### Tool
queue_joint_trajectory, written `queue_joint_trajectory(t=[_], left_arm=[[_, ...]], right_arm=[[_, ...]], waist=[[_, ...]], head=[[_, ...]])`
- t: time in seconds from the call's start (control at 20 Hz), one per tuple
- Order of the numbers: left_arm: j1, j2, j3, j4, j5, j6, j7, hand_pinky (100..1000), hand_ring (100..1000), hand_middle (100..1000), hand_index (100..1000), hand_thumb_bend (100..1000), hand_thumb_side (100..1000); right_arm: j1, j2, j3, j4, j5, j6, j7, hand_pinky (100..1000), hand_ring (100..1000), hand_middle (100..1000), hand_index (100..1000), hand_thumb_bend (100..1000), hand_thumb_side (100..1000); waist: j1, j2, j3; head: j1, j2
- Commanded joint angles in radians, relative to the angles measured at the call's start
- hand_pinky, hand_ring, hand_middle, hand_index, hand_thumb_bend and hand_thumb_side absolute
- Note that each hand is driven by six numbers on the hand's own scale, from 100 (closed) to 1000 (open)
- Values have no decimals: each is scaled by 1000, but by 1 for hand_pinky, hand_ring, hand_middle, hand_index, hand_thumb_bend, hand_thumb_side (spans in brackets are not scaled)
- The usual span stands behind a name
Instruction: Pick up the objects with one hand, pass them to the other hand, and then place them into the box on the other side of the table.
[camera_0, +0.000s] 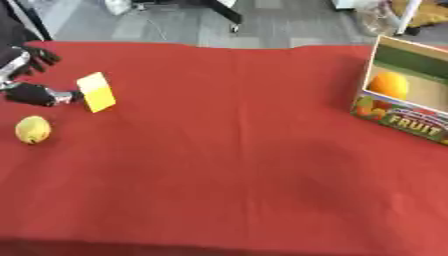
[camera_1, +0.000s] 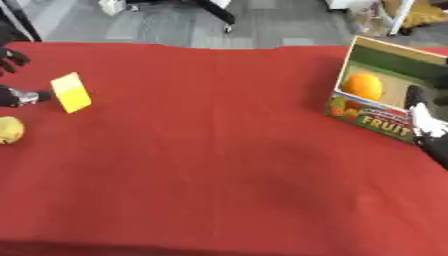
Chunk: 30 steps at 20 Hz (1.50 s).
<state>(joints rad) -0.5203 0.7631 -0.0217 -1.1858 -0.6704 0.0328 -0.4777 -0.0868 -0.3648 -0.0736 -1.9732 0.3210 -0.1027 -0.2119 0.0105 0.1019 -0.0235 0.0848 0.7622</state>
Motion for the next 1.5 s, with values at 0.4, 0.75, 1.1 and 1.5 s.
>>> queue_joint_trajectory(t=[0.4,0.75,1.1,1.5], left_arm=[[21,82,47,47,-104,2,-148,787,722,714,831,501,332],[26,52,49,105,-154,20,-89,780,718,710,832,460,312],[24,17,46,168,-182,28,-35,765,703,695,817,409,275],[22,-10,45,190,-186,32,75,680,598,574,703,204,207]], right_arm=[[3,-6,-7,-21,3,13,-4,583,686,628,803,264,473],[6,-2,-5,-19,2,14,-3,583,684,626,803,254,474],[6,0,-3,-18,1,14,-3,583,684,626,803,248,476],[6,3,-1,-15,0,14,-1,585,684,626,803,242,478]], waist=[[17,-2,11],[14,-3,13],[9,-1,13],[8,2,11]], head=[[-6,-2],[-7,-2],[-7,-5],[-6,-5]])
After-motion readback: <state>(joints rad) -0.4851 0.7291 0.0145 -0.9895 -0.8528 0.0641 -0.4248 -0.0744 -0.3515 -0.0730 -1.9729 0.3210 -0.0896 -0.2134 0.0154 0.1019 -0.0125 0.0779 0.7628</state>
